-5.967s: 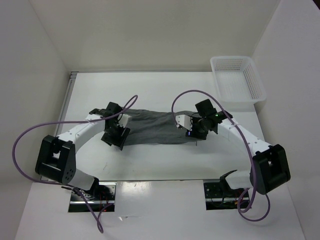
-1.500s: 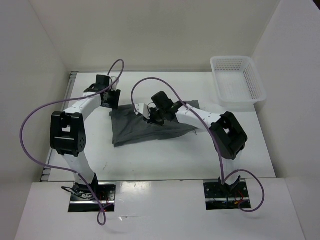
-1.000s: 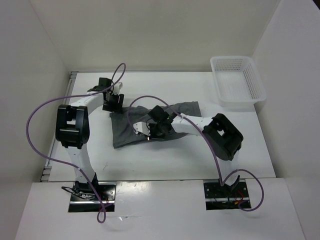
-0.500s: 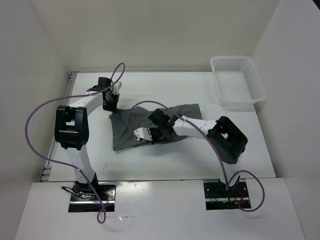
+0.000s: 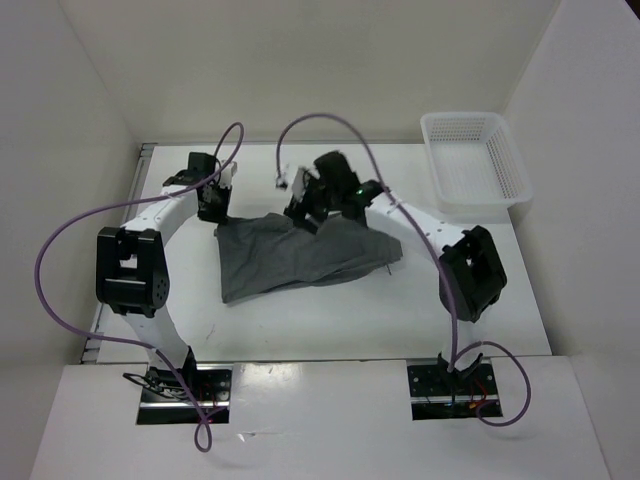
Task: Fold and stack the shorts
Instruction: Fold the shorts
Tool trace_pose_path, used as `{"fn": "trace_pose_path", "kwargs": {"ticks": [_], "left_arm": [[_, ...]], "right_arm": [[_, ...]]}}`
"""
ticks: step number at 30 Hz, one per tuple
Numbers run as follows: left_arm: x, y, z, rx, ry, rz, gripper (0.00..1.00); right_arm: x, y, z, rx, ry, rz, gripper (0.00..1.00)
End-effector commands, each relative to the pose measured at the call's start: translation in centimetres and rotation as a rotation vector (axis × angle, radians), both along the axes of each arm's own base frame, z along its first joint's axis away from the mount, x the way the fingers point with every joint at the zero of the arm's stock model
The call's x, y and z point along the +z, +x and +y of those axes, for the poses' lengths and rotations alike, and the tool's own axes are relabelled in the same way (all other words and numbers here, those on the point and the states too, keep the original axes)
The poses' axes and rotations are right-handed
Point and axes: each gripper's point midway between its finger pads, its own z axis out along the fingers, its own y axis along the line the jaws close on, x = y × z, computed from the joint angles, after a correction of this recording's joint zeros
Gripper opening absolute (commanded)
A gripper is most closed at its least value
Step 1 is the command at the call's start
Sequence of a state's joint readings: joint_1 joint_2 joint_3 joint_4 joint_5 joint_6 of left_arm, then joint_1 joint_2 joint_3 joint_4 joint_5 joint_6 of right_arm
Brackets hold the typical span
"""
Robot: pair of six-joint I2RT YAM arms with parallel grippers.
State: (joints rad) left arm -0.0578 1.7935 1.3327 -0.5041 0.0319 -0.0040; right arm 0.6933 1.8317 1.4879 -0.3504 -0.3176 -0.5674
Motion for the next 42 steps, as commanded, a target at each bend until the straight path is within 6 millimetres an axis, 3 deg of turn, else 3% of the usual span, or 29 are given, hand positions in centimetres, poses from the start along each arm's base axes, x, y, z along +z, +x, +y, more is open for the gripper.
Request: {"fn": "trace_pose_path", "kwargs": {"ticks": [1,4,6,7,9,10,11,14,16,17,19,21,23,24,25,30,31,34,36,38,40,41,42], "left_arm": [[-0.2,-0.3,-0.1,-0.006,0.001,0.012,0.13],[-0.2,-0.3,-0.1,-0.006,0.001,0.012,0.13],[-0.3,-0.5,-0.1,-0.006,0.002,0.021,0.13],[-0.3,-0.5,-0.1,-0.006,0.002,0.021,0.13],[-0.4,-0.7,0.6,0.01,0.011,0.03,0.13],[-0.8,-0.8,0.6,0.01,0.012,0.039,0.13],[-0.9,-1.0,0.6,0.01,0.012,0.051,0.13],[-1.0,-1.5,0.8,0.014,0.005,0.072,0.13],[-0.8,-1.5,0.8,0.014,0.005,0.073,0.12],[-0.9,-1.8,0.8,0.014,0.006,0.087,0.1],[-1.0,-2.2,1.2,0.024,0.024,0.101,0.08],[-0.9,-2.8,1.5,0.032,0.041,0.12,0.07],[-1.2,-3.1,2.6,0.059,0.074,0.129,0.06],[-1.6,-3.5,2.8,0.064,0.086,0.142,0.04],[-1.9,-3.9,3.5,0.081,0.096,0.154,0.04],[-3.9,-3.2,7.4,0.179,0.161,0.2,0.02],[-4.2,-2.9,7.9,0.189,0.16,0.204,0.02],[-4.6,-2.1,7.3,0.174,0.126,0.206,0.02],[-4.7,-1.4,5.6,0.132,0.081,0.193,0.11],[-4.3,-0.6,4.5,0.104,0.044,0.168,0.24],[-3.9,-0.1,4.1,0.095,0.024,0.148,0.36],[-3.4,0.3,4.1,0.095,0.024,0.125,0.38],[-2.9,1.1,4.1,0.096,0.023,0.095,0.39]], "right_arm": [[3.4,7.8,-4.6,-0.275,0.117,-0.037,0.82],[0.7,10.0,-8.5,-0.34,0.052,-0.001,0.83],[-1.6,9.9,-10.2,-0.344,-0.002,0.028,0.83],[-1.8,10.1,-10.9,-0.347,-0.015,0.027,0.83],[-4.6,9.6,-12.4,-0.32,-0.081,0.064,0.84],[-4.6,9.6,-12.4,-0.306,-0.091,0.051,0.84],[-6.6,9.7,-13.3,-0.316,-0.126,0.077,0.84],[-8.4,10.0,-14.1,-0.322,-0.168,0.088,0.84],[-10.3,10.0,-15.1,-0.326,-0.214,0.109,0.77],[-10.8,10.3,-15.7,-0.327,-0.225,0.111,0.73],[-11.0,9.9,-15.9,-0.313,-0.242,0.117,0.56],[-11.5,9.6,-16.0,-0.312,-0.248,0.128,0.29],[-12.4,8.9,-16.5,-0.316,-0.269,0.146,0.17],[-12.3,9.4,-16.8,-0.344,-0.274,0.13,0.03],[-12.3,9.9,-16.9,-0.369,-0.266,0.111,0.0],[-10.8,12.2,-17.1,-0.449,-0.224,0.061,0.0],[-11.2,12.1,-17.1,-0.448,-0.229,0.069,0.0],[-11.0,12.0,-16.7,-0.431,-0.214,0.079,0.02],[-10.6,12.1,-16.6,-0.432,-0.209,0.071,0.07],[-10.9,11.6,-16.2,-0.42,-0.214,0.078,0.3],[-9.8,11.7,-16.1,-0.43,-0.196,0.065,0.68],[-9.3,12.0,-16.0,-0.431,-0.189,0.055,0.74],[-7.6,12.3,-15.6,-0.443,-0.152,0.04,0.78]]}}
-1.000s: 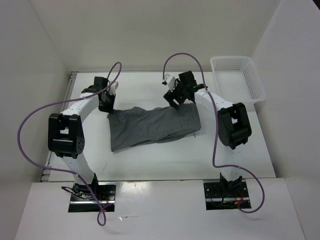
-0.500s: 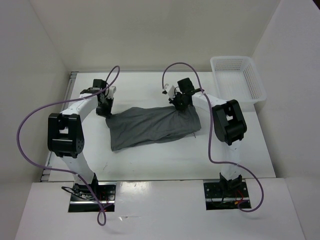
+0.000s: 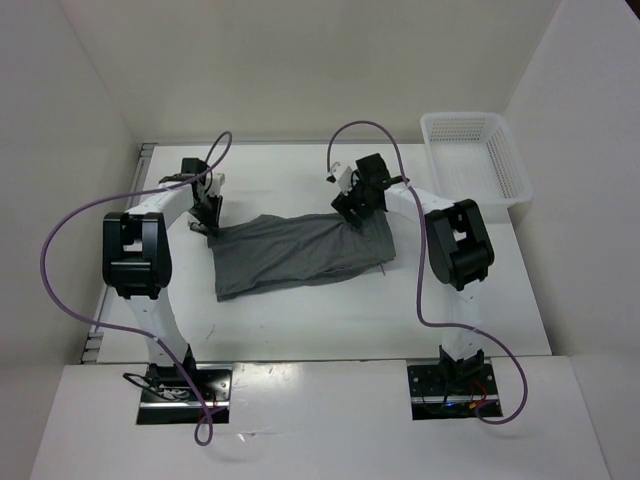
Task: Fold and stack the shorts
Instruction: Fold the shorts
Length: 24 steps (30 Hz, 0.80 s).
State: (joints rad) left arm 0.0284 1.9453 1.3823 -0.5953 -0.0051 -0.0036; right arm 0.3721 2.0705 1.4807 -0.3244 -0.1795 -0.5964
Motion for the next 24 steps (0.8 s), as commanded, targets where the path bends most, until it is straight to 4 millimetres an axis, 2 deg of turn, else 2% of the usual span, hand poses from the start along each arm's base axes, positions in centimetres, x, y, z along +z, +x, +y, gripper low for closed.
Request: {"fn": "trace_pose_path", "kwargs": {"ticks": [1,2,3,5,6,8,9,10,11,15,16,17,19,20,22,23,24], "left_arm": [[2.6,2.6,-0.1,-0.007,-0.009,-0.109,0.39],[3.5,3.4,0.1,-0.003,0.002,-0.147,0.45],[3.6,3.4,0.6,0.008,0.003,-0.148,0.48],[5.6,4.4,0.8,0.013,0.015,-0.202,0.53],[5.6,4.4,1.0,0.017,0.023,-0.202,0.55],[7.1,4.8,1.3,0.025,0.041,-0.24,0.56],[7.7,4.8,1.3,0.026,0.041,-0.253,0.56],[8.4,4.8,1.6,0.033,0.055,-0.27,0.58],[10.0,4.8,1.6,0.034,0.057,-0.306,0.58],[9.5,2.2,1.1,0.022,0.034,-0.263,0.63],[7.6,0.7,0.6,0.012,0.031,-0.202,0.63],[6.7,0.0,0.5,0.007,0.022,-0.176,0.63],[5.4,-1.0,0.1,-0.001,0.003,-0.145,0.63],[4.5,-1.4,-0.3,-0.009,-0.016,-0.136,0.63],[4.6,-1.4,-0.7,-0.019,-0.038,-0.146,0.63],[4.3,-1.7,-1.2,-0.029,-0.062,-0.137,0.63],[4.2,-2.0,-1.4,-0.033,-0.073,-0.124,0.63]], "right_arm": [[4.8,2.0,0.0,-0.049,0.049,-0.104,0.81],[6.0,2.1,0.8,-0.031,0.068,-0.124,0.86],[7.1,2.2,0.9,-0.04,0.082,-0.136,0.89],[9.8,2.0,1.1,-0.05,0.124,-0.172,0.89],[11.0,1.9,1.0,-0.068,0.137,-0.189,0.89],[12.9,0.6,0.5,-0.099,0.161,-0.197,0.9],[12.9,-0.3,0.1,-0.106,0.159,-0.176,0.9],[12.0,-1.4,-0.5,-0.122,0.144,-0.145,0.9],[13.1,-2.1,-1.2,-0.168,0.15,-0.155,0.9],[11.8,-5.9,-3.3,-0.28,0.13,-0.062,0.92],[10.8,-7.1,-3.5,-0.291,0.127,-0.016,0.92],[10.5,-7.7,-4.3,-0.314,0.137,0.016,0.92],[9.2,-9.8,-4.9,-0.36,0.172,0.126,0.92],[8.6,-10.0,-6.4,-0.412,0.185,0.163,0.92],[7.0,-11.3,-7.6,-0.493,0.239,0.266,0.92],[6.9,-11.3,-9.1,-0.546,0.269,0.283,0.92],[6.1,-12.0,-9.4,-0.588,0.288,0.326,0.92]]}}
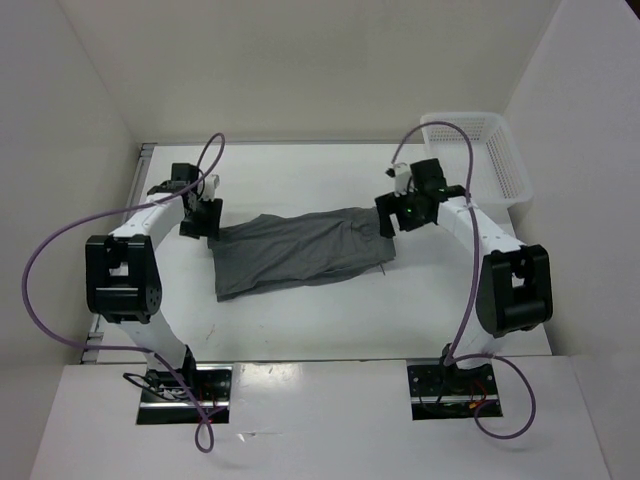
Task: Fold and stack the shorts
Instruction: Fold the shorts
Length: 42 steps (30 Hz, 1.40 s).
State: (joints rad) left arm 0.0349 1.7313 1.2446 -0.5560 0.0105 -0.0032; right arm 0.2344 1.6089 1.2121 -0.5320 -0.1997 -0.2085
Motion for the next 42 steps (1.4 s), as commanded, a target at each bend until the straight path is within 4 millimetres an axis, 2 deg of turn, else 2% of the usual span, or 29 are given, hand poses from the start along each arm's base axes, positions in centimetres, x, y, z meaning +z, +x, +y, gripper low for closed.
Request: {"fn": "trace_pose_path", "kwargs": {"ticks": [1,2,3,6,9,10,13,14,16,17,18,19,20,22,23,25,26,31,34,36,37,39,40,41,42], "left_arm": [[-0.6,-0.1,-1.3,-0.036,-0.061,0.015,0.63],[-0.7,-0.4,-1.9,-0.051,-0.071,0.029,0.63],[-1.3,-0.5,-1.9,-0.05,-0.072,0.045,0.63],[-3.3,-1.2,-1.9,-0.048,-0.075,0.104,0.63],[-4.8,-1.8,-1.9,-0.047,-0.077,0.15,0.57],[-5.2,-1.9,-1.8,-0.042,-0.068,0.159,0.55],[-6.1,-2.2,-1.8,-0.041,-0.069,0.187,0.46],[-6.5,-2.0,-1.8,-0.041,-0.069,0.194,0.38],[-6.6,-1.3,-1.5,-0.037,-0.056,0.186,0.26],[-7.3,-1.2,-1.2,-0.03,-0.039,0.203,0.15],[-7.4,-0.9,-1.0,-0.026,-0.031,0.202,0.11],[-7.1,-0.1,-0.8,-0.023,-0.022,0.187,0.08],[-7.4,0.4,-0.7,-0.02,-0.013,0.181,0.06],[-7.0,1.5,0.2,0.0,0.01,0.16,0.04],[-6.3,3.0,0.3,0.0,0.011,0.124,0.04],[-5.5,4.5,1.8,0.036,0.036,0.081,0.03],[-4.7,5.9,1.9,0.037,0.038,0.042,0.03],[-3.4,8.3,2.3,0.044,0.051,-0.016,0.06],[-3.8,9.1,2.5,0.049,0.06,-0.028,0.12],[-3.9,9.4,1.6,0.029,0.06,-0.03,0.17],[-3.9,9.4,1.6,0.029,0.06,-0.03,0.23],[-3.7,9.3,0.5,0.006,0.059,-0.03,0.32],[-3.2,9.4,0.5,0.006,0.059,-0.043,0.41],[-2.8,9.2,-0.1,-0.007,0.051,-0.045,0.53],[-2.3,9.0,-0.1,-0.007,0.051,-0.045,0.57]], "right_arm": [[-2.0,-3.1,-2.1,-0.17,0.118,0.186,0.92],[-2.1,-3.5,-2.0,-0.172,0.13,0.195,0.92],[-2.6,-4.3,-1.3,-0.15,0.161,0.225,0.92],[-2.9,-5.2,0.1,-0.108,0.235,0.269,0.88],[-3.8,-5.5,0.2,-0.108,0.237,0.303,0.75],[-4.2,-5.6,0.2,-0.109,0.235,0.313,0.75],[-4.6,-6.1,0.6,-0.078,0.253,0.333,0.62],[-5.3,-7.1,0.5,-0.083,0.247,0.366,0.53],[-5.5,-7.0,0.7,-0.078,0.256,0.37,0.42],[-5.5,-7.0,0.7,-0.078,0.256,0.37,0.34],[-5.8,-7.0,0.6,-0.08,0.254,0.382,0.27],[-6.2,-7.1,0.6,-0.082,0.252,0.394,0.22],[-5.9,-6.7,0.7,-0.08,0.254,0.382,0.08],[-6.4,-6.2,0.0,-0.079,0.209,0.369,0.01],[-6.3,-5.9,-0.3,-0.076,0.188,0.359,0.0],[-6.3,-5.3,-1.3,-0.11,0.149,0.339,0.0],[-6.7,-5.1,-2.0,-0.121,0.132,0.34,0.0],[-6.3,-5.1,-2.5,-0.126,0.107,0.323,0.0],[-5.7,-4.9,-2.7,-0.11,0.092,0.29,0.0],[-5.3,-5.2,-2.4,-0.09,0.109,0.29,0.0],[-4.9,-5.1,-2.4,-0.081,0.107,0.275,0.02],[-4.4,-5.2,-1.9,-0.065,0.135,0.269,0.17],[-4.3,-5.2,-1.8,-0.06,0.143,0.271,0.52],[-4.3,-5.3,-1.6,-0.054,0.153,0.273,0.63],[-3.8,-5.3,-1.3,-0.044,0.169,0.265,0.68]]}}
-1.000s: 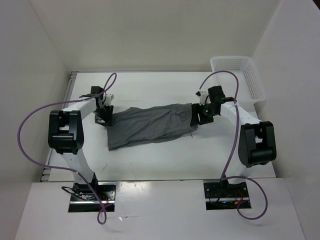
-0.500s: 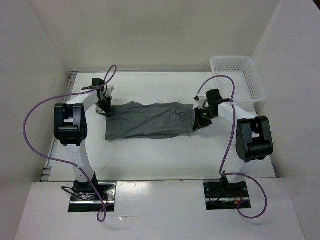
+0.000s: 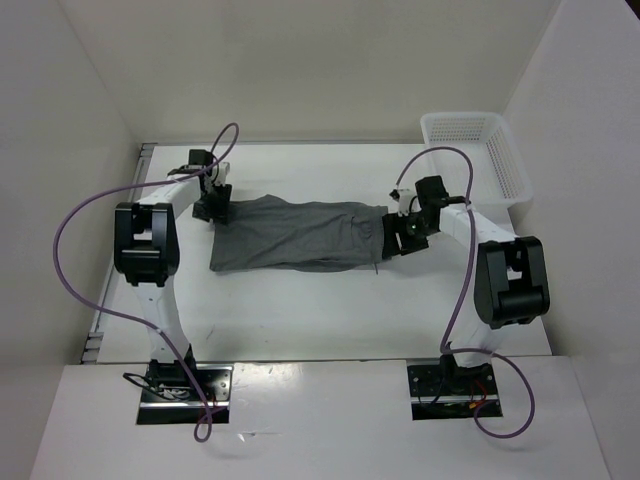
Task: Fold and stack the shorts
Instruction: Fold the shorts
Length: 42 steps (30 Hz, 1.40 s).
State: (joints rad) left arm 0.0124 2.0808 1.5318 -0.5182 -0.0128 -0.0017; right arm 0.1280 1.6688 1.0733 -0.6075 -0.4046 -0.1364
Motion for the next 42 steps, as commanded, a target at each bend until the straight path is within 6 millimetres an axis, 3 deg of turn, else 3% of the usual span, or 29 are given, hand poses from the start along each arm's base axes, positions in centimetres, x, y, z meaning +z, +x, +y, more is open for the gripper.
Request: {"fn": "trace_pose_path", "kwargs": {"ticks": [1,2,4,6,8,9,12,13,15,16,19,23,25,27,29,31,37,39,42], "left_arm": [[4.2,1.6,0.2,0.006,0.03,-0.109,0.6],[5.2,1.4,0.2,0.006,0.03,-0.122,0.63],[8.2,1.3,0.9,0.027,0.064,-0.18,0.78],[10.8,1.0,1.7,0.055,0.12,-0.228,0.87],[12.1,0.5,1.2,0.053,0.153,-0.242,0.87],[13.0,0.2,0.8,0.047,0.161,-0.262,0.88],[12.9,-1.3,-4.2,-0.075,0.12,-0.23,0.88],[11.9,-2.7,-7.1,-0.15,0.102,-0.187,0.88],[10.2,-3.9,-9.3,-0.211,0.093,-0.143,0.88],[8.4,-5.2,-10.8,-0.256,0.088,-0.093,0.88],[6.4,-6.0,-12.0,-0.291,0.094,-0.052,0.88],[5.6,-6.5,-13.0,-0.319,0.06,-0.033,0.88],[5.7,-6.2,-15.4,-0.37,0.03,-0.04,0.88],[5.1,-6.6,-16.5,-0.4,0.033,-0.02,0.88],[3.8,-6.8,-17.7,-0.428,0.049,0.007,0.88],[2.0,-7.0,-18.1,-0.438,0.058,0.043,0.88],[-3.1,-7.7,-17.2,-0.431,0.098,0.116,0.88],[-3.5,-7.8,-17.2,-0.431,0.1,0.126,0.88],[-3.6,-7.6,-17.3,-0.431,0.1,0.126,0.9]], "right_arm": [[3.2,1.2,0.6,0.018,0.05,-0.085,0.69],[3.4,1.4,0.8,0.01,0.068,-0.087,0.71],[3.7,1.8,1.2,-0.015,0.089,-0.083,0.71],[3.6,2.6,0.9,-0.052,0.077,-0.088,0.71],[2.7,3.1,1.0,-0.089,0.081,-0.065,0.71],[2.4,3.0,1.0,-0.1,0.083,-0.05,0.71],[0.8,2.7,1.3,-0.121,0.075,0.001,0.71],[0.7,2.4,2.2,-0.111,0.071,0.007,0.7],[0.0,2.1,3.0,-0.117,0.076,0.039,0.69],[-0.6,1.9,3.3,-0.127,0.068,0.06,0.69],[-2.1,1.6,3.7,-0.186,0.061,0.115,0.69],[-4.2,1.7,2.8,-0.259,0.006,0.15,0.69],[-4.8,1.9,2.9,-0.271,0.011,0.149,0.67],[-5.4,1.9,3.1,-0.278,0.023,0.156,0.63],[-5.6,2.1,3.6,-0.266,0.052,0.15,0.49],[-5.2,2.6,4.3,-0.261,0.095,0.138,0.33],[-3.9,3.6,5.9,-0.207,0.189,0.1,0.12],[-3.6,3.9,6.0,-0.194,0.197,0.09,0.03],[-2.4,5.6,6.0,-0.148,0.187,0.013,0.0]]}}
